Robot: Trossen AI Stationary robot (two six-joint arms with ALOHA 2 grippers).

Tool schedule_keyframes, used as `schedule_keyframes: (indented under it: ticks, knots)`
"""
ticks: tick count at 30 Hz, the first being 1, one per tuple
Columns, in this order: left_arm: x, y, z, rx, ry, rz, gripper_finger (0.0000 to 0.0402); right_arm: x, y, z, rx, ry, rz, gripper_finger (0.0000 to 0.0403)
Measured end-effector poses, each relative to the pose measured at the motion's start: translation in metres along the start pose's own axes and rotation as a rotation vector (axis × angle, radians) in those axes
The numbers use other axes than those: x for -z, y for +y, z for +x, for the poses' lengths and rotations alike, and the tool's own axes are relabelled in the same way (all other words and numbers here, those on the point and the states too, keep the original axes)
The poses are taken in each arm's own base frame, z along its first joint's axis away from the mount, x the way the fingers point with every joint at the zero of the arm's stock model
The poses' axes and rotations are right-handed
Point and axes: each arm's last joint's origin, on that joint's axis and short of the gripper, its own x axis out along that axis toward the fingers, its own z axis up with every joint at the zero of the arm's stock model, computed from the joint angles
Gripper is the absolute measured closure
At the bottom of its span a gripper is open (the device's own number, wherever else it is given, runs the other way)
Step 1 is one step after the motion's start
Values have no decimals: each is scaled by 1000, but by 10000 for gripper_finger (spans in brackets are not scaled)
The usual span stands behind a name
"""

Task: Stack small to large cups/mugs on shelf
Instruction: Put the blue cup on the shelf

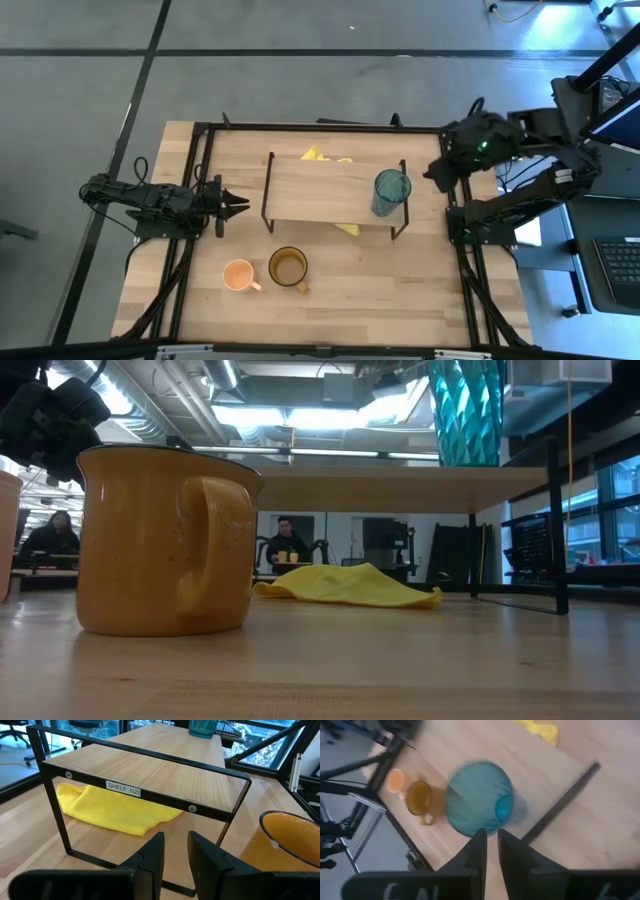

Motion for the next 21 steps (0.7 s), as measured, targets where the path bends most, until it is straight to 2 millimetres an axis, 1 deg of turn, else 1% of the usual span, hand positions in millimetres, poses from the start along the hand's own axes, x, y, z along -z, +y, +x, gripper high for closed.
schedule_keyframes:
  ticks: [6,9,12,17,21]
  knots:
    - [0,0,0,0,0,0,323,26,-14,28,97,120,126,354]
    - [0,0,0,0,0,0,323,36,-21,45,168,143,130,354]
    - [0,0,0,0,-1,-1,323,40,-21,62,165,131,127,354]
    - [0,0,0,1,-1,0,323,40,-12,89,73,83,107,354]
    - [0,0,0,1,-2,-1,323,42,-12,98,63,80,98,354]
